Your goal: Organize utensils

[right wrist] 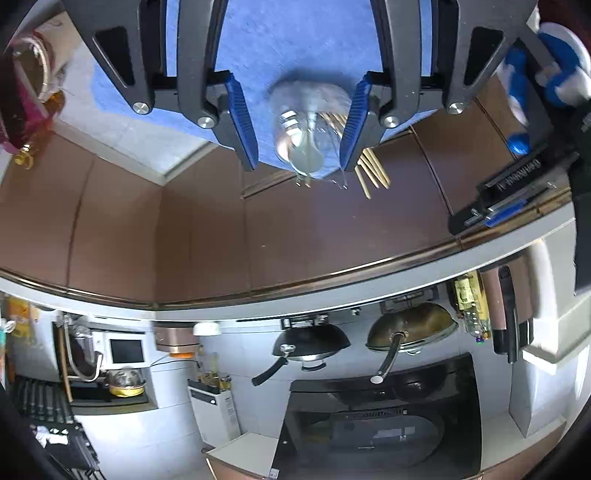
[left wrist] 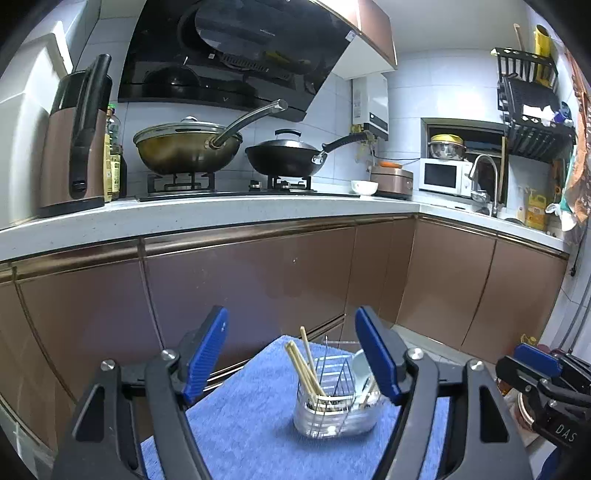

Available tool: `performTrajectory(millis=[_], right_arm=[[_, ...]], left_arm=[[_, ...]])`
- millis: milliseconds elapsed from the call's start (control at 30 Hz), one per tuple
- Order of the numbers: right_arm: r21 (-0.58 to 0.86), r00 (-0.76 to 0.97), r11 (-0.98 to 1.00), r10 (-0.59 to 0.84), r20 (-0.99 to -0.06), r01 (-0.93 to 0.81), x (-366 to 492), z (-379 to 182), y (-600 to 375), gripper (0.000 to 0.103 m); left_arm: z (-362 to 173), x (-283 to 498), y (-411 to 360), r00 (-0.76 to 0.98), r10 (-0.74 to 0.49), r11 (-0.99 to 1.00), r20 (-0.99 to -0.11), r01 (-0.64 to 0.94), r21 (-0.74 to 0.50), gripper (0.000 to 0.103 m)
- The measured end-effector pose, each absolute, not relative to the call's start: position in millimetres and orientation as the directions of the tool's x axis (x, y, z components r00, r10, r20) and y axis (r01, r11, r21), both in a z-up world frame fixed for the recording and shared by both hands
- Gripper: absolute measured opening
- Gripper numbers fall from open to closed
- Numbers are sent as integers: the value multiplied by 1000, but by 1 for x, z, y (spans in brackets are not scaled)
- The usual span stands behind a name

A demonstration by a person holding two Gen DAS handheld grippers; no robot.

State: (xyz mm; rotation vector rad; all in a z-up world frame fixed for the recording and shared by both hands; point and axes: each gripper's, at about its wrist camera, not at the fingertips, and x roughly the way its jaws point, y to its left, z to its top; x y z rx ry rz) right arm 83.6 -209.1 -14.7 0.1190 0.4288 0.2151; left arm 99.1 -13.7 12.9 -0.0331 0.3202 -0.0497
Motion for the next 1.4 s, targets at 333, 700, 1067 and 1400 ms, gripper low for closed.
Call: performTrajectory(millis=[333, 700, 1067, 1400], right_arm=[[96, 913, 992, 113, -393, -81, 40, -19, -221, 66], [96, 920, 995, 40, -390, -3, 19, -24, -231, 90], [71, 931, 995, -35, -362, 65, 7, -23, -237, 103], [32, 941, 995, -82, -329, 98, 2, -19, -240, 103]], left_arm=[[15, 64, -5, 958, -31, 999, -284, 40, 27, 79], [9, 42, -1, 965, 4, 991, -262, 31, 129, 86], [3, 32, 10, 963, 37, 992, -267, -3, 125, 89], [1, 26, 8, 968, 35, 990, -248, 0, 142, 89]])
